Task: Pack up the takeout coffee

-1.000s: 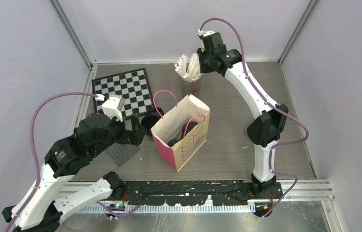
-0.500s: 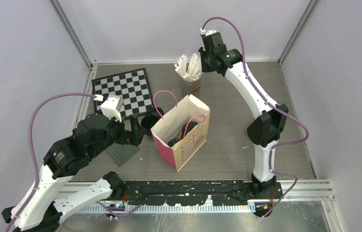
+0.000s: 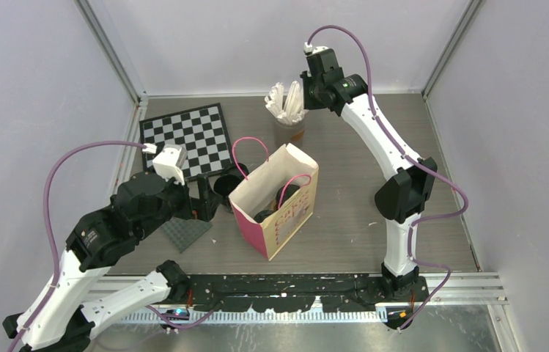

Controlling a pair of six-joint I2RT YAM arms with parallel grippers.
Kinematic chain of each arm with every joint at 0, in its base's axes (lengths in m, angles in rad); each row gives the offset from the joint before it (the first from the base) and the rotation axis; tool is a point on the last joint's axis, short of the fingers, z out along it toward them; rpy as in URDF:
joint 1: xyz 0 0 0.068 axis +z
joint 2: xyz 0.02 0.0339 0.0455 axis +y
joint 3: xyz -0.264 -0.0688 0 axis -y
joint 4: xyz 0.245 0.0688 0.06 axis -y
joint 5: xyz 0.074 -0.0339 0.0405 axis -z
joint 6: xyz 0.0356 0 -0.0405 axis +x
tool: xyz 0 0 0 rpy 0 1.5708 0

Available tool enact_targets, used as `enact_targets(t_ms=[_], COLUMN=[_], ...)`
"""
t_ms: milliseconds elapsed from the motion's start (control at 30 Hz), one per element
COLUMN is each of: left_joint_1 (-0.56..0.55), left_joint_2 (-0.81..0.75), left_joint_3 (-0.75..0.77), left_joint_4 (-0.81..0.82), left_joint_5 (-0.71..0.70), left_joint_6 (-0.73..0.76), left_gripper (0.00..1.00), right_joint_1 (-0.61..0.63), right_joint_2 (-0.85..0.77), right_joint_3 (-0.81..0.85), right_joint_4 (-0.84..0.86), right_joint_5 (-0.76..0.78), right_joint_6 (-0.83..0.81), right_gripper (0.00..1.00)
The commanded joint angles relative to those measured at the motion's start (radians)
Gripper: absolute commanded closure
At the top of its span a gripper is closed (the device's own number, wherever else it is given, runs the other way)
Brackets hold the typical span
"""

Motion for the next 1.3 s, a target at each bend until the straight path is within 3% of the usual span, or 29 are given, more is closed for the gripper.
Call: enact_targets(t_ms=[0,600,667,767,1033,1267], left_joint_1=[-0.003,-0.003,-0.003,-0.003,-0.004,-0.004], left_joint_2=[-0.008,-0.007,-0.006,-0.006,-0.001,-0.014], left_joint_3=[0.009,0.005,0.003,0.005,0.011,0.002], left_joint_4=[0.018,0.019,0.019,0.022,0.024,0.028], left_joint_5=[-0.005,-0.007,-0.007,-0.007,-0.016,-0.025], left_joint_6=[0.002,0.007,0.008,0.009,0.019,0.01], left_gripper=[0.0,0.0,0.0,0.0,0.0,0.0], right_joint_1=[0.003,0.01,0.01,0.01,0.008,0.008], right_joint_2=[0.007,0.066,0.066,0.06,-0.014,-0.149], right_joint_3=[0.041,0.101,0.103,0.105,0.228,0.235], right_joint_4=[0.029,-0.035,-0.035,-0.036,-0.174,-0.254], right_joint_5=[-0.021,0.014,0.014,0.016,0.033,0.026], right_joint_6=[0.034,0.051,0.048,0.034,-0.012,-0.045], right_gripper=[0.76,0.77,0.82,0.99,1.0,1.0])
